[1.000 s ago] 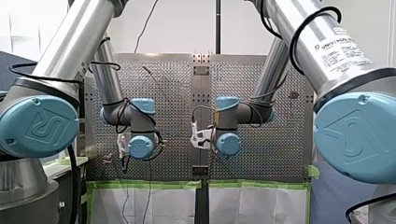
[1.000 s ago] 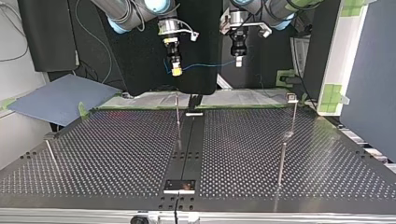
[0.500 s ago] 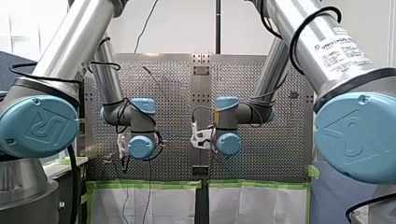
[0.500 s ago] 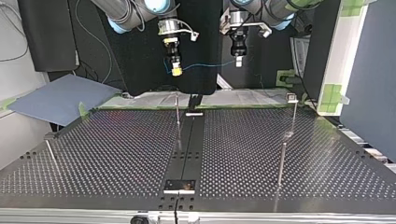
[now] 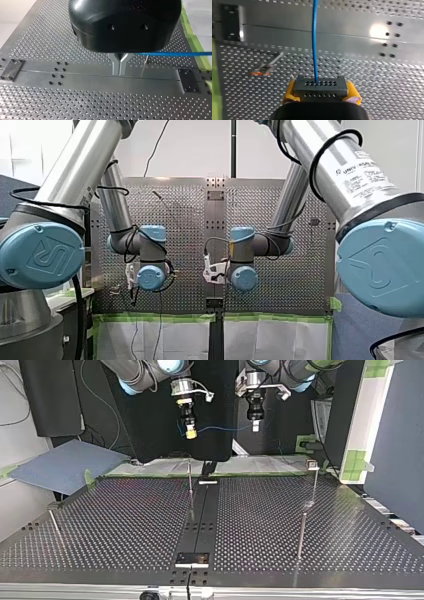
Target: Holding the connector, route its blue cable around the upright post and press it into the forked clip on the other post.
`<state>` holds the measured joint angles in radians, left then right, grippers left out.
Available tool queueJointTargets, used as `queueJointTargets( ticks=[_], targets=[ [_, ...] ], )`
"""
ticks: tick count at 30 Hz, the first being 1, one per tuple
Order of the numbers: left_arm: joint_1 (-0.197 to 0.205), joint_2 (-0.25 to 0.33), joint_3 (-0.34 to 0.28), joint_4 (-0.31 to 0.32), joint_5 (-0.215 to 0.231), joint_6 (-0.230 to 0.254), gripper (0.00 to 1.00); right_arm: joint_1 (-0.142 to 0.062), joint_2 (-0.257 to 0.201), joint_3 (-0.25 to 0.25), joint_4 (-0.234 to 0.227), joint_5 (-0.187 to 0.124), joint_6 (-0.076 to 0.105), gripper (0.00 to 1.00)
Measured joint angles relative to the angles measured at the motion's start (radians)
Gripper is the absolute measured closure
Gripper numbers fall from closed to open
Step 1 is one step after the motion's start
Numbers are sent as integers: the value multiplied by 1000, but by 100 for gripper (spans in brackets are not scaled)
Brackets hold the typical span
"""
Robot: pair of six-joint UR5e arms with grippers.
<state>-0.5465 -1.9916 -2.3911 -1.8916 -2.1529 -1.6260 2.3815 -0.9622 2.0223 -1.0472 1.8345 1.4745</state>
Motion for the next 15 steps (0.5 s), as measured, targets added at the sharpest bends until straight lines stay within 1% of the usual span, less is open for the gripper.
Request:
queueJointTargets(
  ticks=[3,6,15],
  targets=[
    [0,0,0,0,0,0,100,1,27,0,0,0,0,100],
    [0,0,0,0,0,0,100,1,43,0,-1,0,0,100],
    [0,0,0,0,0,0,100,2,50,0,-1,0,0,100]
  ],
)
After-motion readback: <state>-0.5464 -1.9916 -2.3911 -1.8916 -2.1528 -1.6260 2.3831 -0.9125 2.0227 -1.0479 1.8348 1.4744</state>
